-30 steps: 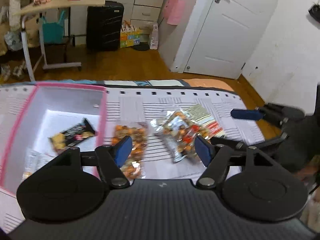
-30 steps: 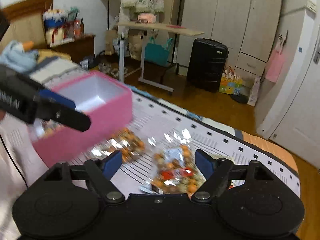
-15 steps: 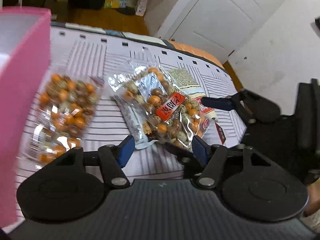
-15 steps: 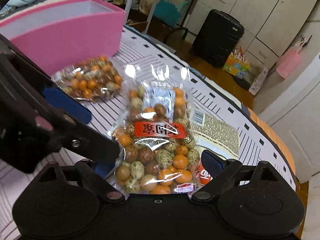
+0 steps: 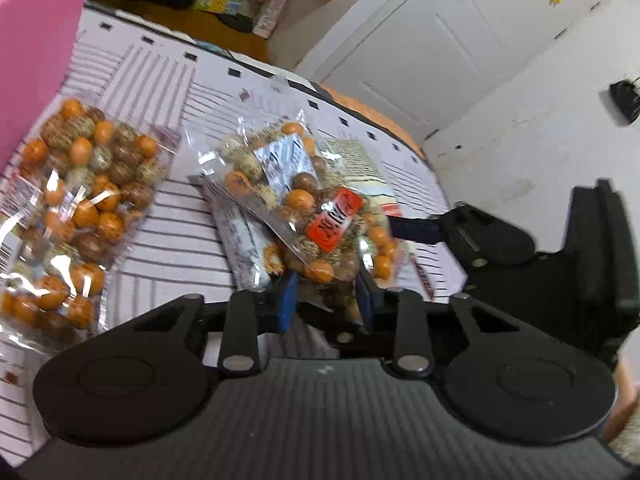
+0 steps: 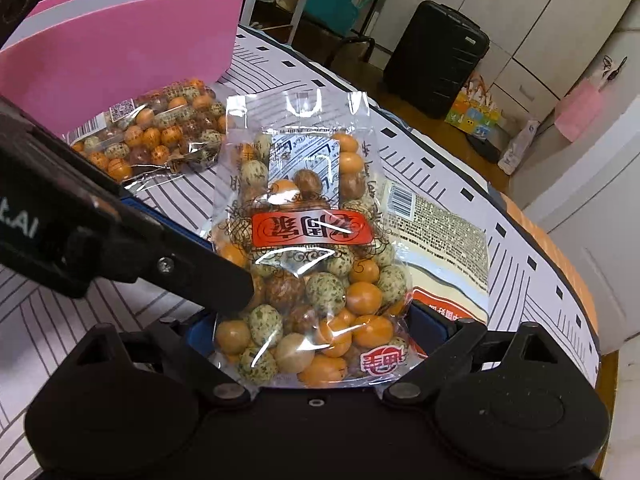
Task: Organize snacks
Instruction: 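Close the left gripper on one peanut bag while the right gripper grasps another, then lift both peanut bags with both grippers over the pink box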
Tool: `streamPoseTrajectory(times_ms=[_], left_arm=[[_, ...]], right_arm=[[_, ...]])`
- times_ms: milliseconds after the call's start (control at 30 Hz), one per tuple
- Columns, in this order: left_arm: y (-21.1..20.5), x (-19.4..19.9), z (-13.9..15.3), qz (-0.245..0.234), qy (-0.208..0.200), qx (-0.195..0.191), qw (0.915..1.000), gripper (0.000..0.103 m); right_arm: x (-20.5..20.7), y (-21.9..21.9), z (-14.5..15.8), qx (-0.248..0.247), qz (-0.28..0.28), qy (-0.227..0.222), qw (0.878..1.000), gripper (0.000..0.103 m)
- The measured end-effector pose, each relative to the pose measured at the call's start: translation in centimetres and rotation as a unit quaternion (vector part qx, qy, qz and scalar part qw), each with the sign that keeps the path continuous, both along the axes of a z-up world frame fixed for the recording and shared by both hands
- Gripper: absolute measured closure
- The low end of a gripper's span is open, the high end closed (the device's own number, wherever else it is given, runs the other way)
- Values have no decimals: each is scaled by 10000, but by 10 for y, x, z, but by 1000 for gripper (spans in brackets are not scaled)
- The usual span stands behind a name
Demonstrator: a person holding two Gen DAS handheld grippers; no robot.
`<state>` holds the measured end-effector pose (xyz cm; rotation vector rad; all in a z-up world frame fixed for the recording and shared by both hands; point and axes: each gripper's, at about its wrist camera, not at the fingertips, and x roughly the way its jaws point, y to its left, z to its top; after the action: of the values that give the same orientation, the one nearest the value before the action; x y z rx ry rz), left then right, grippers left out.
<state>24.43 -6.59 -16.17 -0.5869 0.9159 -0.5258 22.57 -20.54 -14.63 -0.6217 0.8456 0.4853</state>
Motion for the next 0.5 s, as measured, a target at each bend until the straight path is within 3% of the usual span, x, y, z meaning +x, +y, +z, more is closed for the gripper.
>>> streamPoseTrajectory(times_ms=[167, 400, 500], left_arm=[[0, -1, -4, 71, 45, -129, 9999, 75], [3, -9, 0, 167, -147, 12, 9998, 83], [6, -9, 2, 149, -131, -5, 9998, 83]], right_arm=[[0, 0, 2, 135, -149, -43, 9998, 5], [-2, -7, 20, 664, -404, 435, 9960, 6], [-3, -4, 19, 675, -550, 541, 9947, 7]])
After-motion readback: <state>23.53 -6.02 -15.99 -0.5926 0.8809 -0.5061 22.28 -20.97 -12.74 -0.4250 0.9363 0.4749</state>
